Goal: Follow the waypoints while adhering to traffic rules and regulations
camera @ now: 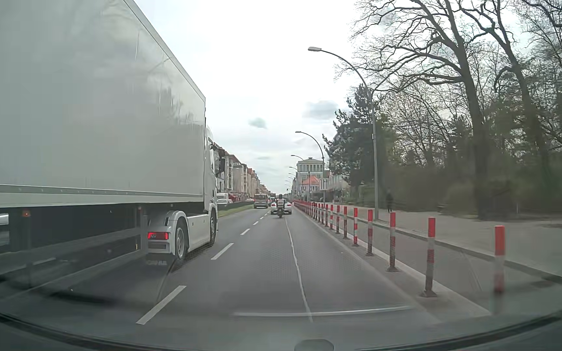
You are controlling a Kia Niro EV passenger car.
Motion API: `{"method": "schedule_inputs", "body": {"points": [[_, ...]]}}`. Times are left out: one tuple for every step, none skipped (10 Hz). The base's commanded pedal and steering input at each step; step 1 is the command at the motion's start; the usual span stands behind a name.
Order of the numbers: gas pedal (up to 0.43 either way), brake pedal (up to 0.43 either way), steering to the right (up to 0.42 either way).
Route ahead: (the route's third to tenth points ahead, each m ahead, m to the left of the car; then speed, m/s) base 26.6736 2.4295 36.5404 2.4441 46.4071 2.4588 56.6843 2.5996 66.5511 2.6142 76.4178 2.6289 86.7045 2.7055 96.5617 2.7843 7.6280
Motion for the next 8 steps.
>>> {"method": "schedule_inputs", "body": {"points": [[0.020,0.000,0.000],[0.020,0.000,0.000],[0.020,0.000,0.000],[0.020,0.000,0.000],[0.020,0.000,-0.001],[0.020,0.000,-0.002],[0.020,0.000,-0.002],[0.020,0.000,-0.002]]}}
